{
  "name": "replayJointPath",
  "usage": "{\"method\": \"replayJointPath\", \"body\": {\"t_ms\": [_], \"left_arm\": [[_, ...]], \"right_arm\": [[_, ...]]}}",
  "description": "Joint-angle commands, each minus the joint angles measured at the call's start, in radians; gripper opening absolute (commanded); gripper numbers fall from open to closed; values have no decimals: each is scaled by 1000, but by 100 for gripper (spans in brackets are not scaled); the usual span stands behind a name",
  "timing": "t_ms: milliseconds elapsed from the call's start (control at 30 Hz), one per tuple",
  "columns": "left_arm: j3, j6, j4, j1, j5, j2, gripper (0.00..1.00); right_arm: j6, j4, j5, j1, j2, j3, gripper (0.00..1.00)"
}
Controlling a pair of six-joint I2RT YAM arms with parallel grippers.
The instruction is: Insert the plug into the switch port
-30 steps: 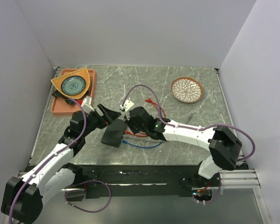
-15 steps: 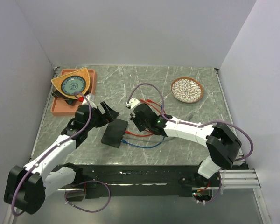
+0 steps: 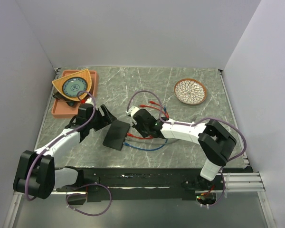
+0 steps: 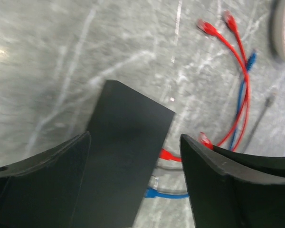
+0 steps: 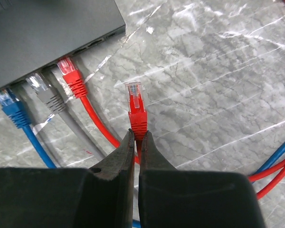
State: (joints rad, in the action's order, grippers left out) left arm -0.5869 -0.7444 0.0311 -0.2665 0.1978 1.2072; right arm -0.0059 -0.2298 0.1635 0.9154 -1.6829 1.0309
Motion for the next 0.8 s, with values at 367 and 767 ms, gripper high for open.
{"method": "replayJointPath", "body": {"t_ms": [367,767], "left_arm": [[4,111,-71,47,60,104,49],[36,105,-149,49,55,187,45]], "right_arm": [[-45,-8,-19,-10,-90,116,0],[-89,34,48,17,-153,122,0]]}}
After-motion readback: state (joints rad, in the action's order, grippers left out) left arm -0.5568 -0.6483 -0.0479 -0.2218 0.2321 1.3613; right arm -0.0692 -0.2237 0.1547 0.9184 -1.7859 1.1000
